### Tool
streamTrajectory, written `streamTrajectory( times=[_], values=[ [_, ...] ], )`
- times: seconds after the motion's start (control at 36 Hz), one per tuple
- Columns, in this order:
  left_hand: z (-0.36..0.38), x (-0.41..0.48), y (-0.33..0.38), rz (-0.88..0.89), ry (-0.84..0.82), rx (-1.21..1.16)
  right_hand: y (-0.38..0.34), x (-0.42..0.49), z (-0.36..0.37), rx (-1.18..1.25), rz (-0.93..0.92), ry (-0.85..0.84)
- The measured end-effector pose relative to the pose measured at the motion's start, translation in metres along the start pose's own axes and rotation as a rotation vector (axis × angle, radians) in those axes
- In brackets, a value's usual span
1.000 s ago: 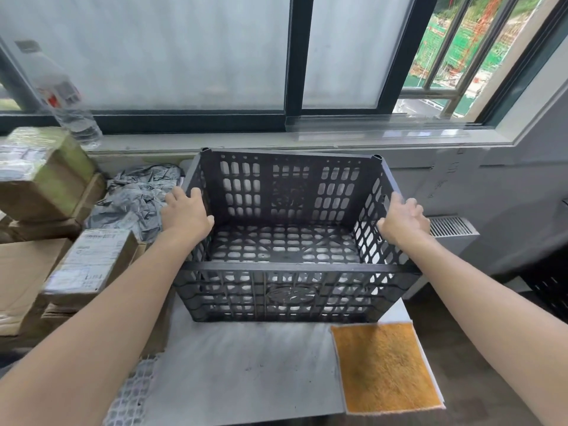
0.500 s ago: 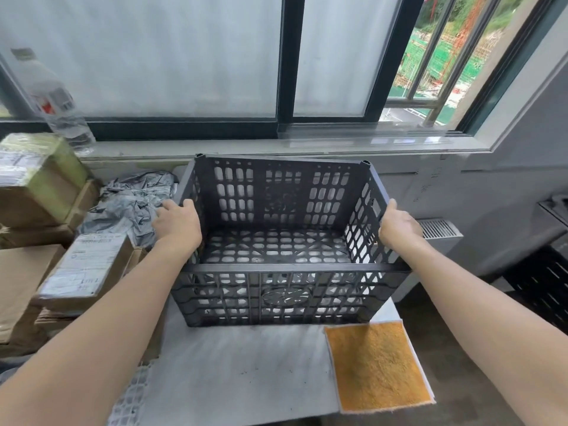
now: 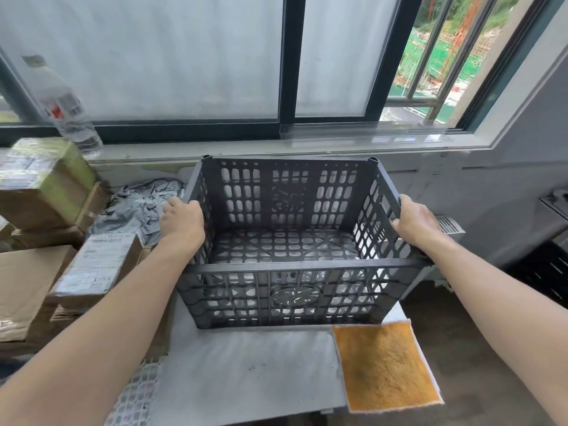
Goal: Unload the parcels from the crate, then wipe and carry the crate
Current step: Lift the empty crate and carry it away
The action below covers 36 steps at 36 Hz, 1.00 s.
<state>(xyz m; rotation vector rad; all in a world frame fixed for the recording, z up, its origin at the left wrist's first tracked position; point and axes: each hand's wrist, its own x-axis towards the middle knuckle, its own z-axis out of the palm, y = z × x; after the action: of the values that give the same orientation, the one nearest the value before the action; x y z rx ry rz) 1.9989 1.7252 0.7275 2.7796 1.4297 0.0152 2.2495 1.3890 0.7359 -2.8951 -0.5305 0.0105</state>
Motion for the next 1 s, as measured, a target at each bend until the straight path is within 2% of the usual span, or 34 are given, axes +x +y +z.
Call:
streamTrajectory(
  times=[0.33, 0.56, 0.78, 1.0],
  values=[
    [-0.037, -0.019, 0.017, 0.048, 0.101, -0.056, 0.024, -0.009, -0.038, 0.031, -0.004, 0.112],
    [-0.058, -0.050, 0.050, 0.008, 0.118, -0.024, 0.062, -0.018, -0.059, 0.075, -0.003, 0.144],
    [-0.065, -0.099, 0.112, 0.027, 0.159, -0.042, 0.140, -0.032, -0.083, 0.122, -0.001, 0.157],
    [-0.068, -0.173, 0.198, 0.052, 0.209, -0.018, 0.246, -0.049, -0.114, 0.113, 0.021, 0.129]
  ],
)
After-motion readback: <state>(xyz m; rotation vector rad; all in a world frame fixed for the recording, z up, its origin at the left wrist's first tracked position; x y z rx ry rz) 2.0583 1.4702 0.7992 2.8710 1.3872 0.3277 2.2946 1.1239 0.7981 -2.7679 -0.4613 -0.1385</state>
